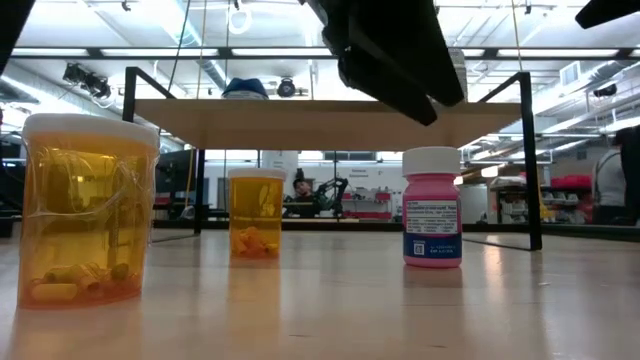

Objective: Pick and place medicine bottles onto shelf by color
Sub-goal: Put the pink medicine bottle on the shelf, then put the light blue medicine bottle on the shelf

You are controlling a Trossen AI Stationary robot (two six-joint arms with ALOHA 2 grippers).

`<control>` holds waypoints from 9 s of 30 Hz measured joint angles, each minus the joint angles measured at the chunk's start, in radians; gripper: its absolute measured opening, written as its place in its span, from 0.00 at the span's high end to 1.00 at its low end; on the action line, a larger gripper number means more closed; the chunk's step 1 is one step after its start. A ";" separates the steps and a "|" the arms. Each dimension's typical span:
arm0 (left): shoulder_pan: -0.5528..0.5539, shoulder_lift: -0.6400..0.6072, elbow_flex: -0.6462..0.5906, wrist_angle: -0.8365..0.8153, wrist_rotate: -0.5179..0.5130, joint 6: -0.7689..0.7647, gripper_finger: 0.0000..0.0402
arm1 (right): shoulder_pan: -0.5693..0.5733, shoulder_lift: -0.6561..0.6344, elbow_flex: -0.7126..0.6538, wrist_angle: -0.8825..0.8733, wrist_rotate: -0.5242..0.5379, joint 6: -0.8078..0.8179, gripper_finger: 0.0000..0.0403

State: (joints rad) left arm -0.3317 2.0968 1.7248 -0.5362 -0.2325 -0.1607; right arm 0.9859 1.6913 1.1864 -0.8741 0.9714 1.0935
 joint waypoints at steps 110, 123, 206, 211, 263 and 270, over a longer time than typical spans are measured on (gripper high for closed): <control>0.185 -0.605 -0.263 -0.684 -0.222 -0.486 0.50 | -0.022 0.000 0.000 -0.009 0.023 -0.057 0.40; 0.200 -0.608 -0.264 -0.687 -0.231 -0.515 0.51 | -0.021 0.000 0.000 -0.009 0.021 -0.046 0.40; -0.182 -0.552 -0.315 0.005 -0.520 -0.174 0.51 | -0.103 0.000 0.054 0.214 -0.392 -0.282 0.40; -0.183 -0.552 -0.327 0.183 -0.434 -0.021 0.52 | -0.122 -0.001 0.121 0.238 -0.473 -0.367 0.40; -0.179 -0.456 -0.295 0.217 -0.409 0.039 0.58 | -0.094 0.206 0.120 0.442 -0.457 -0.391 0.22; -0.179 -0.456 -0.295 0.216 -0.409 0.016 0.58 | -0.091 0.210 0.120 0.507 -0.455 -0.398 0.22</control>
State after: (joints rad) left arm -0.5102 1.6409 1.4296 -0.3206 -0.6418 -0.1447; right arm 0.8948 1.9013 1.3060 -0.3669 0.5167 0.6955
